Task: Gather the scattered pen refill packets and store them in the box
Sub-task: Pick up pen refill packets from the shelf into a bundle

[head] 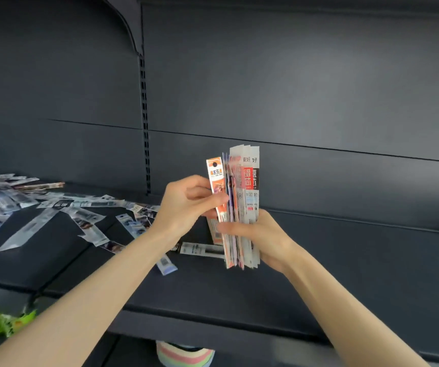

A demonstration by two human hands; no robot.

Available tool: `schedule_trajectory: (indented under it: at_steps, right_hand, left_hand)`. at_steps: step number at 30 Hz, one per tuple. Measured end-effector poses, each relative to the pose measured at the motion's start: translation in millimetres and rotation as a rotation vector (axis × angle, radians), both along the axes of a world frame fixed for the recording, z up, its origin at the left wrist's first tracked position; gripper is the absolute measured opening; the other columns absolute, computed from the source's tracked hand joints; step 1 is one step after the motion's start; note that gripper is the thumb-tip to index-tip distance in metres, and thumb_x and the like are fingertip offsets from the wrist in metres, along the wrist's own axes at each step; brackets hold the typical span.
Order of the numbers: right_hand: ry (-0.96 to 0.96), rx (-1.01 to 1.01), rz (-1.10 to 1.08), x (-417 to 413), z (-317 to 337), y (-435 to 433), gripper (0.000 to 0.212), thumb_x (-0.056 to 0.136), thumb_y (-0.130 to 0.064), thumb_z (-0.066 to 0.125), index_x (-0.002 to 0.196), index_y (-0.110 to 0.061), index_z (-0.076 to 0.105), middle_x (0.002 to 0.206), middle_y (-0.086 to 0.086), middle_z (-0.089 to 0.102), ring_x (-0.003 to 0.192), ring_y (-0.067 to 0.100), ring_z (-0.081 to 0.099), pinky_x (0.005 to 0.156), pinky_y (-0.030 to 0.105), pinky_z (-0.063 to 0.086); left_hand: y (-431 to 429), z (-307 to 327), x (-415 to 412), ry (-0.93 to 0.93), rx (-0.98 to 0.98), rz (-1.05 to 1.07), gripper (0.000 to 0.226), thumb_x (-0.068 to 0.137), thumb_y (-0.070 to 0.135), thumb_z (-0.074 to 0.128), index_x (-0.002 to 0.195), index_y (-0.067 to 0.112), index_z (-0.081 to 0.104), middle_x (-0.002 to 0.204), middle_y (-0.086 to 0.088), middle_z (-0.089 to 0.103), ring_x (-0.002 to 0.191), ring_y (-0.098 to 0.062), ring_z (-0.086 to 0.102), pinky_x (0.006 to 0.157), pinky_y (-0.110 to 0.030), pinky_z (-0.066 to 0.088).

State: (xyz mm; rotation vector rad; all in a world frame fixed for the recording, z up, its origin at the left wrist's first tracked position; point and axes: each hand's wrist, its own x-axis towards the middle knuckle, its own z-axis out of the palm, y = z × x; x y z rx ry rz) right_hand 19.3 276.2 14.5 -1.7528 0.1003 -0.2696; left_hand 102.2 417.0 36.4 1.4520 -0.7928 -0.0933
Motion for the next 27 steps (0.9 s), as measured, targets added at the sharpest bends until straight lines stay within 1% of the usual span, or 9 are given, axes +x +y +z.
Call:
schedule_trajectory:
  at_steps: [3,6,9,12,15,17,19,22,27]
  right_hand:
    - [0.022,-0.019,-0.072,16.4,1.2,-2.7,0.028,0.078,-0.012,0.075,0.105,-0.016,0.068,0.095,-0.003,0.075,0.09,0.011,0.07,0.082,0.03,0.054]
    - [0.049,0.005,-0.189,27.3,-0.8,-9.3,0.01,0.079,-0.004,0.071,0.079,-0.012,0.066,0.062,-0.006,0.069,0.06,0.007,0.067,0.065,0.027,0.052]
    - [0.09,0.012,-0.252,32.0,-0.4,-17.8,0.007,0.082,-0.002,0.068,0.078,-0.006,0.064,0.065,0.005,0.066,0.061,0.017,0.064,0.063,0.028,0.053]
    - [0.157,-0.032,-0.313,39.0,0.2,-24.8,0.007,0.082,-0.006,0.069,0.08,-0.008,0.063,0.067,0.005,0.063,0.058,0.014,0.062,0.06,0.025,0.052]
    - [0.192,-0.053,-0.359,48.4,-0.7,-31.7,0.007,0.083,-0.009,0.069,0.085,-0.01,0.062,0.07,0.004,0.063,0.06,0.014,0.062,0.061,0.024,0.052]
    - [0.193,-0.056,-0.388,54.4,-2.3,-36.6,0.01,0.083,-0.01,0.069,0.089,-0.008,0.062,0.071,0.006,0.063,0.061,0.015,0.062,0.061,0.024,0.051]
    - [0.2,-0.059,-0.408,59.5,-2.6,-41.8,0.014,0.083,-0.011,0.069,0.094,-0.007,0.061,0.073,0.007,0.063,0.063,0.016,0.062,0.063,0.025,0.051]
    - [0.209,-0.049,-0.41,66.9,-3.1,-46.6,0.015,0.084,-0.012,0.069,0.095,-0.007,0.06,0.073,0.006,0.062,0.063,0.016,0.062,0.064,0.026,0.051]
    - [0.167,0.035,-0.392,74.2,-12.4,-46.4,0.017,0.084,-0.011,0.068,0.098,-0.008,0.059,0.073,0.006,0.063,0.062,0.014,0.063,0.063,0.025,0.052]
  left_hand:
    - [3.6,-5.8,36.1,-0.053,0.147,-0.109,0.026,0.074,0.012,0.077,0.098,0.009,0.068,0.089,-0.006,0.075,0.083,-0.015,0.072,0.074,-0.024,0.058]
    - [7.6,-19.8,75.7,-0.173,0.506,-0.268,0.034,0.071,0.022,0.081,0.103,0.02,0.068,0.102,0.008,0.071,0.096,-0.003,0.065,0.093,-0.028,0.052]
    - [3.1,-34.1,96.7,-0.372,0.881,-0.397,0.06,0.069,0.043,0.079,0.123,0.032,0.054,0.13,0.019,0.049,0.123,0.001,0.042,0.106,-0.026,0.034]
    - [-15.5,-41.0,104.4,-0.591,1.022,-0.388,0.078,0.073,0.063,0.065,0.14,0.036,0.035,0.15,0.013,0.027,0.14,-0.012,0.021,0.115,-0.04,0.02]
    - [-37.0,-42.6,107.0,-0.699,1.081,-0.284,0.061,0.084,0.063,0.048,0.14,0.04,0.037,0.15,0.003,0.031,0.138,-0.023,0.022,0.112,-0.047,0.019]
    - [-46.2,-47.9,109.4,-0.665,1.074,-0.276,0.046,0.088,0.06,0.044,0.129,0.039,0.052,0.14,0.0,0.041,0.132,-0.026,0.03,0.109,-0.047,0.026]
    - [-50.7,-54.7,109.5,-0.601,0.966,-0.247,0.037,0.088,0.057,0.047,0.109,0.032,0.066,0.125,0.0,0.052,0.121,-0.026,0.042,0.102,-0.042,0.035]
    - [-53.5,-62.8,107.7,-0.547,0.803,-0.135,0.028,0.082,0.05,0.061,0.085,0.023,0.067,0.108,0.004,0.055,0.104,-0.018,0.051,0.085,-0.032,0.039]
    - [-58.1,-66.6,115.1,-0.394,0.696,-0.059,0.024,0.071,0.025,0.078,0.091,0.026,0.065,0.097,0.004,0.065,0.097,-0.017,0.059,0.086,-0.037,0.05]
